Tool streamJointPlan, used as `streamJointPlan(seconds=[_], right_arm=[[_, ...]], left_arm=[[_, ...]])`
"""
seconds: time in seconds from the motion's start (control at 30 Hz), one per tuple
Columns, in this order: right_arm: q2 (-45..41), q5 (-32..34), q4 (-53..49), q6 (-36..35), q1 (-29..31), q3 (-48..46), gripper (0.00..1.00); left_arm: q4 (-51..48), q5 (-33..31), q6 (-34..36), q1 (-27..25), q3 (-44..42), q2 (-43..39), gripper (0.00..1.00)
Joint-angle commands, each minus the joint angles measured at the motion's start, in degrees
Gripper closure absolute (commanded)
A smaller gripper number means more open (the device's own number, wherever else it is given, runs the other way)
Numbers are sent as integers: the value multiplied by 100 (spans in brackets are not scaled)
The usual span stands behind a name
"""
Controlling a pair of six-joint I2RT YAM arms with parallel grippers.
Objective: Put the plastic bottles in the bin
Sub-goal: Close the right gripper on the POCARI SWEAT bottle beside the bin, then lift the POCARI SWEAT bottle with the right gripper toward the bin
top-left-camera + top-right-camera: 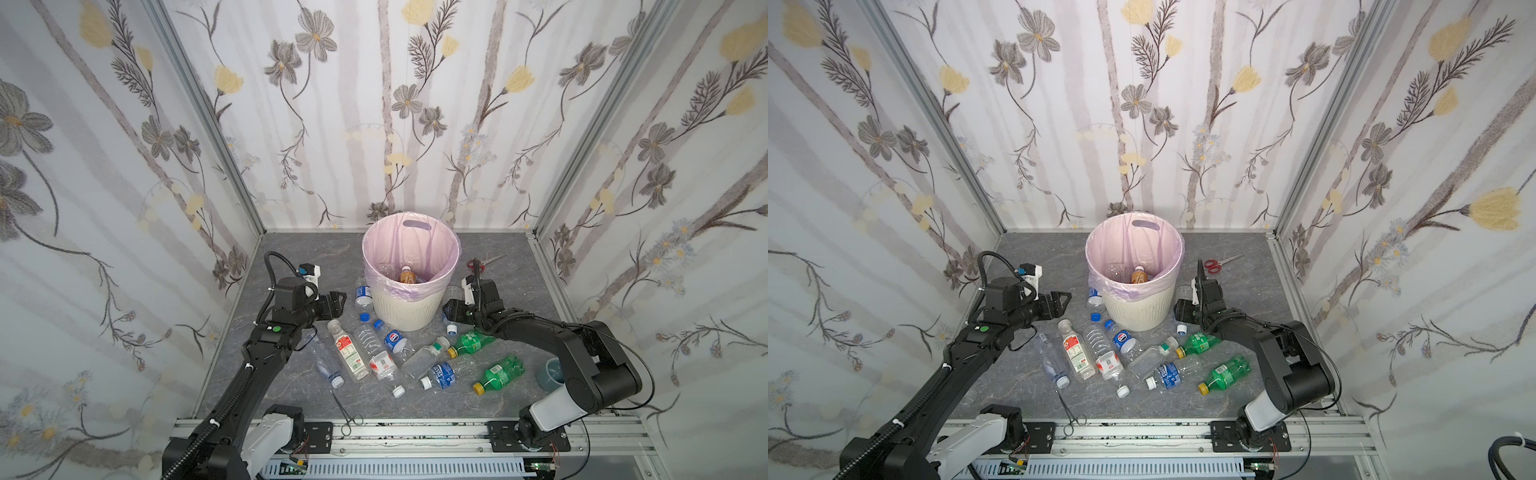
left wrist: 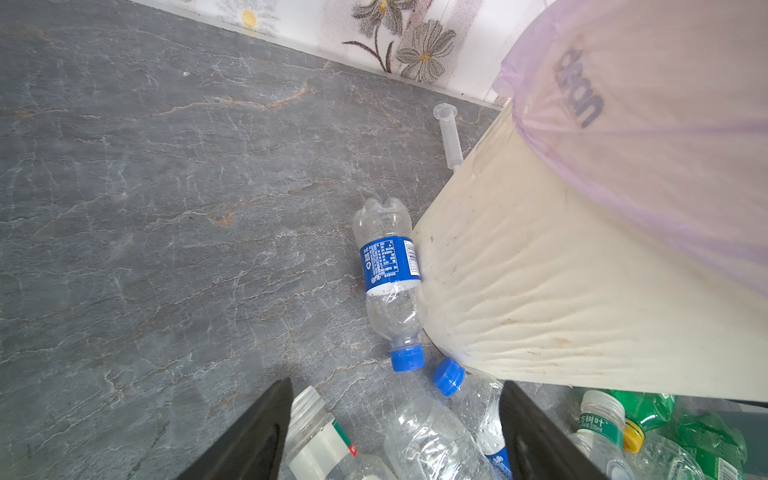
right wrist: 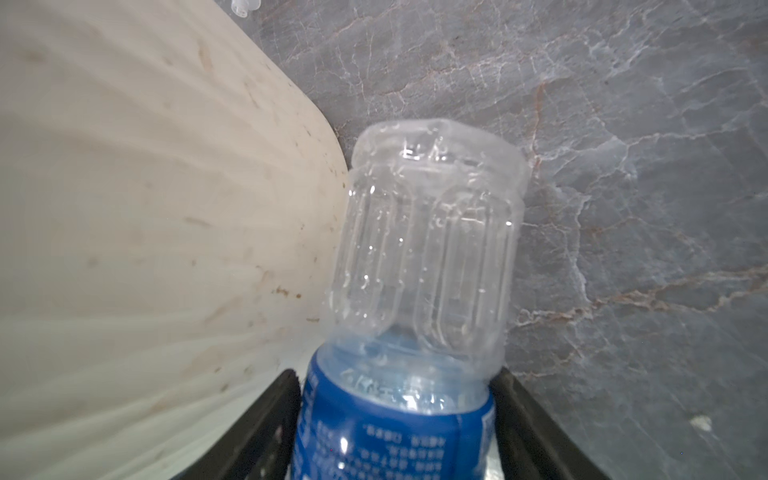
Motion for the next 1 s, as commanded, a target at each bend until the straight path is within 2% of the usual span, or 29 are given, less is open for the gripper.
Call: streamJointPlan(seconds=[0.0, 0.5, 0.77, 0.97], right_arm=[[124, 82, 190, 55, -16, 87, 29], [280, 196, 74, 67, -44, 170, 36], [-239, 401, -110, 3, -89, 161, 38], [-998, 602, -360, -40, -159, 197, 40]], left_arm=[[57, 42, 27, 9, 15, -26, 20], [56, 13, 37, 18, 7, -35, 19], [57, 15, 31, 27, 8, -34, 19], [57, 32, 38, 36, 9, -52, 19]])
